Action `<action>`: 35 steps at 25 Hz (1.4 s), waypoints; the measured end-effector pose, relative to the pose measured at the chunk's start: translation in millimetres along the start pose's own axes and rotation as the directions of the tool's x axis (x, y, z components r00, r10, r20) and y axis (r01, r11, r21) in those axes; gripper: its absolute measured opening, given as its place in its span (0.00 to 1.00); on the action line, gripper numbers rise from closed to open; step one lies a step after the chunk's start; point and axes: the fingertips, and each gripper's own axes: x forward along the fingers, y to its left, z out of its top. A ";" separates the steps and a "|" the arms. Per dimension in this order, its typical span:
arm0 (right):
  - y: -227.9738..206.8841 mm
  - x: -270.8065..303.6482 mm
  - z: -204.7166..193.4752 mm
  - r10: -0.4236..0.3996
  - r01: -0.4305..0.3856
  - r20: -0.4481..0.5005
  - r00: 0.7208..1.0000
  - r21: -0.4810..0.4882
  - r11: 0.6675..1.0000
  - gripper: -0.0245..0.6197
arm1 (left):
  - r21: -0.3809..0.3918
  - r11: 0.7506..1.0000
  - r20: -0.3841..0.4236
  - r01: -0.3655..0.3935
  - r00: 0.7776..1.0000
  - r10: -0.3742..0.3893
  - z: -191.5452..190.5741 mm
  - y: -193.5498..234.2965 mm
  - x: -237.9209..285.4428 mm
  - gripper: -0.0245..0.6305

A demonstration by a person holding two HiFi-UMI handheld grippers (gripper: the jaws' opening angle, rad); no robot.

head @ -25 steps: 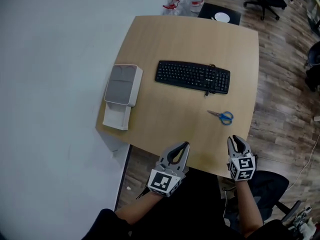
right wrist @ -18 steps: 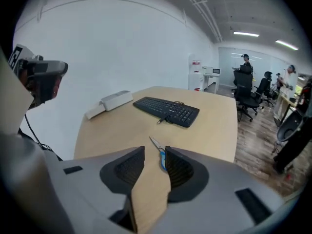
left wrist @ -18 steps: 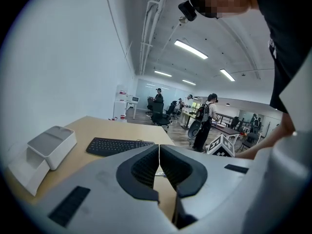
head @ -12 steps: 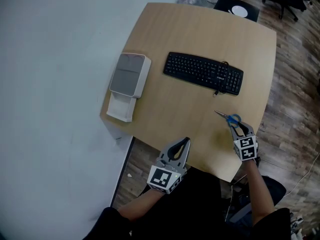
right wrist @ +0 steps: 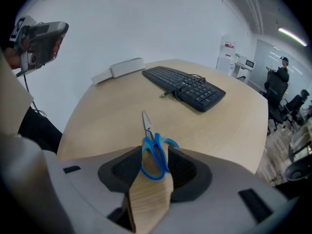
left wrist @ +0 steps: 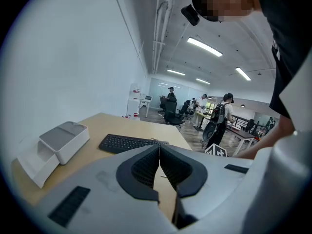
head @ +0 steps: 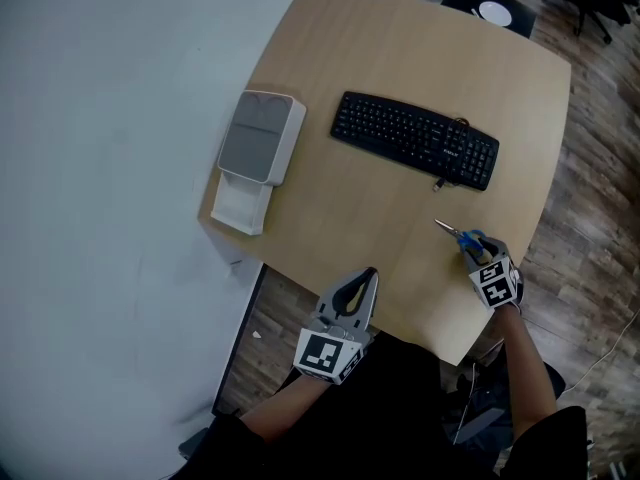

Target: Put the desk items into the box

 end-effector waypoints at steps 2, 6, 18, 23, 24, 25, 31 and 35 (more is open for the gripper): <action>-1.2 6.3 -5.8 0.005 -0.006 -0.034 0.999 -0.026 1.000 0.38 | -0.018 0.999 0.009 -0.027 1.000 0.027 0.9 7.6 -1.9 0.06; -5.6 12.9 -12.3 -0.014 0.010 -0.075 0.997 -0.055 0.998 0.36 | -0.029 0.998 0.013 -0.047 0.999 0.047 -0.6 12.9 -7.3 0.06; -1.5 15.8 -12.4 -0.066 0.059 -0.102 0.993 -0.072 0.996 0.26 | -0.047 0.998 0.042 -0.049 0.998 0.051 -3.0 20.9 -30.5 0.06; 4.9 4.1 -8.3 -0.126 0.123 -0.073 0.989 -0.047 0.991 0.26 | -0.068 0.998 0.065 -0.015 0.998 0.020 0.4 27.9 -42.7 0.06; 7.1 1.3 -7.1 -0.135 0.133 -0.067 0.989 -0.032 0.991 0.26 | -0.073 0.997 0.070 -0.012 0.997 0.017 0.2 31.2 -45.4 0.06; 10.2 -1.3 -5.5 -0.141 0.140 -0.063 0.988 -0.015 0.990 0.26 | -0.080 0.997 0.075 -0.010 0.997 0.017 0.0 35.3 -48.2 0.06; 43.1 -19.5 21.4 -0.167 0.168 -0.034 0.985 0.047 0.985 0.26 | -0.109 0.994 0.138 -0.001 0.990 0.016 6.6 62.7 -69.1 0.06; 73.8 -25.8 46.8 -0.188 0.188 -0.016 0.982 0.042 0.981 0.26 | -0.128 0.992 0.175 0.001 0.984 0.022 7.2 88.3 -96.4 0.06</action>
